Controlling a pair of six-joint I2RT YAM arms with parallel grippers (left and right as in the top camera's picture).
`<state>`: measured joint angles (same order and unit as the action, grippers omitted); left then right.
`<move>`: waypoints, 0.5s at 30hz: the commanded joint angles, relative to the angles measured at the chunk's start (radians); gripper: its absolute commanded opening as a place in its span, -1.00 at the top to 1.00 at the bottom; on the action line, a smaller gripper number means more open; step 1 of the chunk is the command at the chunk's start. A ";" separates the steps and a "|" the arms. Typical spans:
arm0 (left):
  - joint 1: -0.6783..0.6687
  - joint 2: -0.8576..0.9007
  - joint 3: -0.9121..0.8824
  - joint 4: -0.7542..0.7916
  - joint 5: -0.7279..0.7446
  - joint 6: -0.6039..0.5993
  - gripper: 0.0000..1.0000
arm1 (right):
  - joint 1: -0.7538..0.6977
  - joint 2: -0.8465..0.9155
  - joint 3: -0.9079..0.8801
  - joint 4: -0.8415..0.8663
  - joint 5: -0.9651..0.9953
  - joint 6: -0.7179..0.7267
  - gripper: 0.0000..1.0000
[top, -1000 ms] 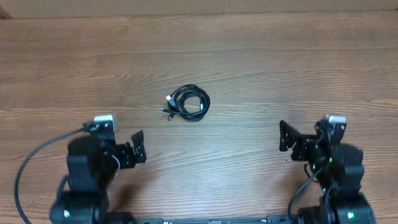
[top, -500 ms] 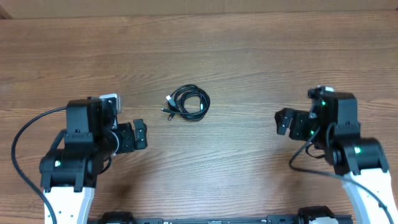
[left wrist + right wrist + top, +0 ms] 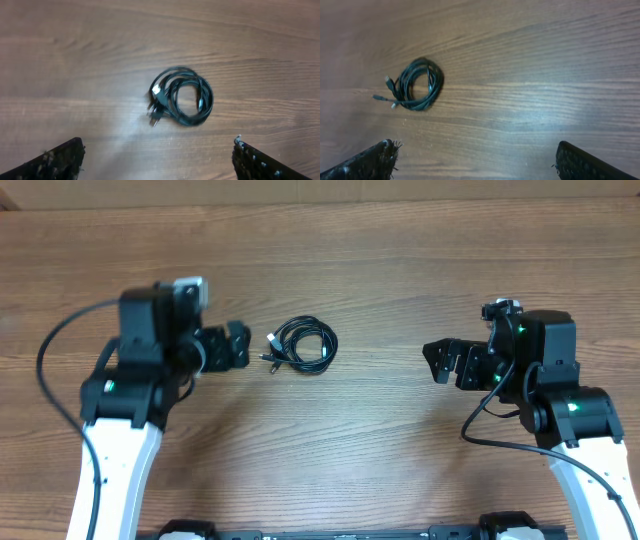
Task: Untangle cables
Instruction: 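Reach the left gripper forward to the black cable bundle and grasp it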
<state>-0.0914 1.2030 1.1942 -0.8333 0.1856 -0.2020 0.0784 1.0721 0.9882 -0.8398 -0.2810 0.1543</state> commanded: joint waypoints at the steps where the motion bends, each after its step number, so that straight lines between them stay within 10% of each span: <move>1: -0.077 0.086 0.104 0.009 -0.087 0.071 -0.87 | 0.012 0.014 0.066 -0.021 0.010 -0.032 -1.00; 15: -0.330 0.442 0.134 0.136 -0.118 0.215 -0.86 | 0.032 0.024 0.078 -0.037 0.071 -0.030 -0.99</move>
<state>-0.3897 1.5803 1.3098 -0.7086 0.0837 -0.0547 0.1062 1.0943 1.0359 -0.8768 -0.2234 0.1307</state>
